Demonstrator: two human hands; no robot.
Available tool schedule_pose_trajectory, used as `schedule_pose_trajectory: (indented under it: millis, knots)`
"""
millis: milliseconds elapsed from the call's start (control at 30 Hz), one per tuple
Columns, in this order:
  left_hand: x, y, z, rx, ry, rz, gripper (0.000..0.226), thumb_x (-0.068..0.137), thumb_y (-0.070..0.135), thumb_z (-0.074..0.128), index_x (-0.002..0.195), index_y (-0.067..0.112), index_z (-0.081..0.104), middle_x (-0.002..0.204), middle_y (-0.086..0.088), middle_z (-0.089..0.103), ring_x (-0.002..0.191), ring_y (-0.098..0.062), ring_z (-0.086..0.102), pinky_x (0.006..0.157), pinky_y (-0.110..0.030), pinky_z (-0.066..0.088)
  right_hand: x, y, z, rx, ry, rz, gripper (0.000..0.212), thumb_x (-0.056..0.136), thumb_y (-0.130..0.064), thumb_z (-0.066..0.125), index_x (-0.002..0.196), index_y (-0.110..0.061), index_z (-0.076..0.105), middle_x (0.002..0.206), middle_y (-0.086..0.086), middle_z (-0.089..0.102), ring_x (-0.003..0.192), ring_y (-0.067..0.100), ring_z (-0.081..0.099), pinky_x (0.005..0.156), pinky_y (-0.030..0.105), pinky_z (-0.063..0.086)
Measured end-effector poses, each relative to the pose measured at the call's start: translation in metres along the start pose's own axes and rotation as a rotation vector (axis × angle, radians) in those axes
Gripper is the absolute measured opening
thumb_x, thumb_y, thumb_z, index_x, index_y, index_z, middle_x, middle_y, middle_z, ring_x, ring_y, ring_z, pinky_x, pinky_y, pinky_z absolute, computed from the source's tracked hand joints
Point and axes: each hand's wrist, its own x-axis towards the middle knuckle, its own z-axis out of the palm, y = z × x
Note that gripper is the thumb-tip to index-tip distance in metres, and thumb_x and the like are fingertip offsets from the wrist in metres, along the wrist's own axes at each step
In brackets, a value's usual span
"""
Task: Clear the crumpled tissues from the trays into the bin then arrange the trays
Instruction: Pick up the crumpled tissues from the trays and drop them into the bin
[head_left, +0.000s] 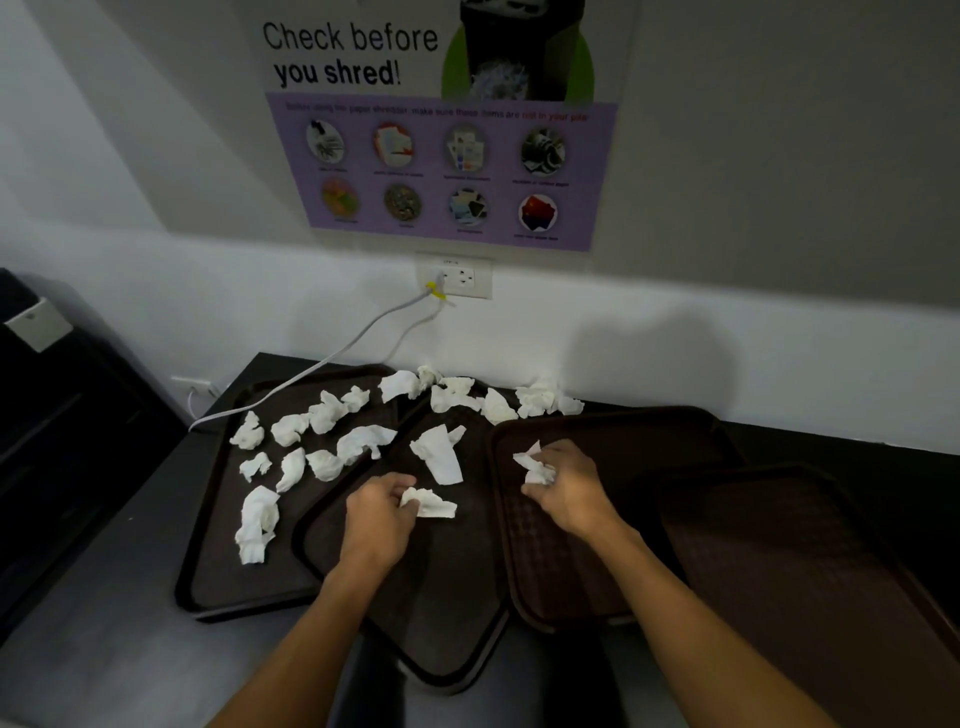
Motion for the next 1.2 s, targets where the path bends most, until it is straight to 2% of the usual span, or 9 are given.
schedule_pose_trajectory:
  millis: [167,267,400,533,667,800,1033,1133,1200]
  knots:
    - [-0.017,-0.012,-0.025,-0.056,0.053,0.019,0.025,0.087,0.008,0.073,0.108,0.021,0.075,0.099,0.002,0.069,0.088,-0.004,0.065,0.074,-0.009,0.046,-0.023,-0.041,0.015,0.077,0.077,-0.086,0.037,0.085,-0.019,0.082,0.119,-0.008,0.071,0.115,0.001,0.064,0.098,0.01,0.061,0.078,-0.001,0.038]
    - [-0.031,-0.025,-0.044,-0.091,0.086,0.015,0.024,0.085,0.008,0.074,0.104,0.022,0.076,0.099,0.004,0.07,0.087,-0.005,0.066,0.074,-0.003,0.043,-0.042,-0.066,0.032,0.125,0.064,-0.11,0.037,0.085,-0.022,0.083,0.119,-0.015,0.072,0.108,-0.003,0.068,0.094,0.008,0.064,0.083,0.016,0.053]
    - [-0.054,-0.048,-0.075,-0.203,0.097,-0.011,0.024,0.087,0.008,0.073,0.107,0.022,0.075,0.097,0.009,0.073,0.09,-0.001,0.068,0.08,-0.008,0.05,-0.069,-0.096,0.064,0.176,0.022,-0.146,0.039,0.085,-0.021,0.082,0.121,-0.023,0.068,0.107,-0.004,0.069,0.091,0.008,0.068,0.079,0.023,0.06]
    - [-0.082,-0.078,-0.11,-0.28,0.125,-0.046,0.025,0.088,0.008,0.073,0.106,0.025,0.076,0.093,0.012,0.074,0.09,0.009,0.067,0.077,0.002,0.044,-0.098,-0.124,0.106,0.189,-0.009,-0.176,0.022,0.086,-0.026,0.081,0.108,-0.028,0.075,0.099,-0.013,0.072,0.091,0.008,0.07,0.083,0.038,0.062]
    - [-0.113,-0.123,-0.148,-0.298,0.141,-0.084,0.027,0.087,0.012,0.075,0.111,0.023,0.077,0.097,0.012,0.075,0.093,0.004,0.068,0.085,-0.008,0.05,-0.133,-0.158,0.152,0.203,-0.041,-0.147,0.022,0.084,-0.025,0.083,0.105,-0.025,0.078,0.095,-0.011,0.073,0.086,0.004,0.07,0.087,0.024,0.057]
    - [-0.144,-0.169,-0.187,-0.301,0.187,-0.113,0.028,0.085,0.011,0.077,0.11,0.022,0.076,0.094,0.012,0.073,0.091,0.001,0.069,0.075,-0.001,0.047,-0.171,-0.193,0.202,0.234,-0.109,-0.117,0.034,0.082,-0.017,0.084,0.114,-0.023,0.075,0.101,-0.009,0.07,0.091,-0.003,0.064,0.074,-0.002,0.043]
    - [-0.198,-0.252,-0.246,-0.267,0.284,-0.202,0.026,0.089,0.015,0.069,0.113,0.019,0.076,0.099,0.007,0.076,0.089,-0.001,0.069,0.08,-0.007,0.05,-0.233,-0.242,0.285,0.229,-0.193,-0.202,0.033,0.087,-0.013,0.076,0.119,-0.02,0.075,0.107,-0.005,0.072,0.096,0.003,0.066,0.091,0.015,0.052]
    - [-0.221,-0.282,-0.265,-0.263,0.331,-0.253,0.024,0.094,0.011,0.063,0.113,0.016,0.077,0.102,0.002,0.076,0.095,-0.009,0.07,0.087,-0.015,0.05,-0.256,-0.259,0.315,0.228,-0.255,-0.256,0.031,0.09,-0.013,0.074,0.12,-0.02,0.074,0.107,-0.005,0.07,0.096,0.003,0.065,0.083,0.006,0.047]
    - [-0.233,-0.305,-0.273,-0.272,0.344,-0.29,0.024,0.096,0.012,0.062,0.114,0.017,0.077,0.105,0.003,0.076,0.097,-0.009,0.07,0.092,-0.024,0.053,-0.27,-0.266,0.333,0.225,-0.304,-0.27,0.031,0.09,-0.014,0.074,0.12,-0.02,0.073,0.108,-0.005,0.07,0.097,0.005,0.066,0.084,0.012,0.05]
